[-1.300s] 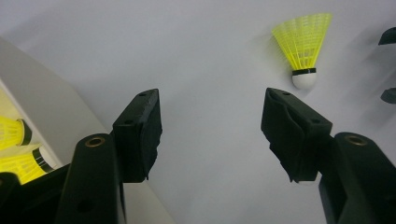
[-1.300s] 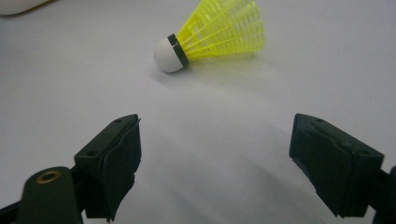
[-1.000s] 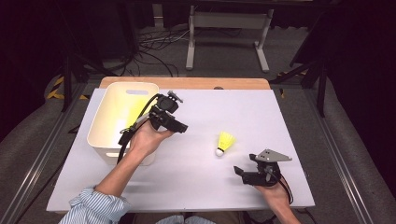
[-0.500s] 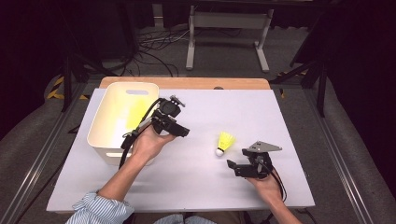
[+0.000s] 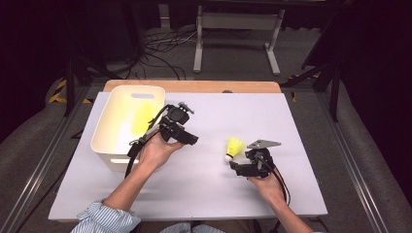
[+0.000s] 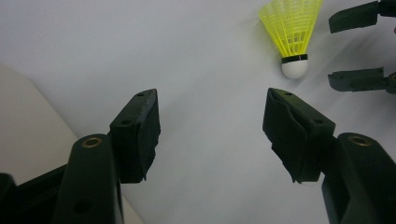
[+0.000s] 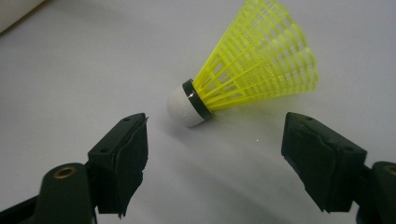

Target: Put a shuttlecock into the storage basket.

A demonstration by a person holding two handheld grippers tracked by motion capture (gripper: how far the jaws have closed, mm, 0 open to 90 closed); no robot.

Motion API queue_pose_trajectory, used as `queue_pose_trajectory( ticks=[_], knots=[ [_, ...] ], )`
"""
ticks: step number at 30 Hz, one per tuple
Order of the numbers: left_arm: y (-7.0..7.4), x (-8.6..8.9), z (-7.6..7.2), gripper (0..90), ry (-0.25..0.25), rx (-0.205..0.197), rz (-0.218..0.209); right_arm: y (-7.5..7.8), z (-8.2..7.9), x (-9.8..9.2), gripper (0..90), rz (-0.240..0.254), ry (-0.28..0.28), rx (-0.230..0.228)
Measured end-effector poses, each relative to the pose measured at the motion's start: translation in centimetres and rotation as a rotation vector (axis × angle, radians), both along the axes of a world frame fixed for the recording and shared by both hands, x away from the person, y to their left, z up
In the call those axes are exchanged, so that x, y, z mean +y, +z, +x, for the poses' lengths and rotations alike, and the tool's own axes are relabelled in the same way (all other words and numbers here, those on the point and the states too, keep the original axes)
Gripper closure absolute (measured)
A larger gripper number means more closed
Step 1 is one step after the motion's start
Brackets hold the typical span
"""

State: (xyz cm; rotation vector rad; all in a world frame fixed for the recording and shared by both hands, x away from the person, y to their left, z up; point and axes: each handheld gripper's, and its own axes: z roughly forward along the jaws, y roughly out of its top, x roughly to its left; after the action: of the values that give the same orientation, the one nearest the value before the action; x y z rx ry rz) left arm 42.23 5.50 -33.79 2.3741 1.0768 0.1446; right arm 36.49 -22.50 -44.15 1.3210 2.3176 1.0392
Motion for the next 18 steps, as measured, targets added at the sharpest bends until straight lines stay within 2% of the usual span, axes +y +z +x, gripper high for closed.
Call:
queue_pose_trajectory(
  ticks=[7, 18],
  knots=[
    [0.0, 0.0, -0.1, 36.6, 0.001, 0.000, -0.001, 0.1, 0.9, 0.9, 23.7, -0.017, -0.020, 0.045],
    [0.1, 0.2, -0.2, 35.6, 0.003, 0.003, -0.018, 0.2, 2.3, 1.7, 21.4, -0.007, -0.085, 0.129]
  ],
)
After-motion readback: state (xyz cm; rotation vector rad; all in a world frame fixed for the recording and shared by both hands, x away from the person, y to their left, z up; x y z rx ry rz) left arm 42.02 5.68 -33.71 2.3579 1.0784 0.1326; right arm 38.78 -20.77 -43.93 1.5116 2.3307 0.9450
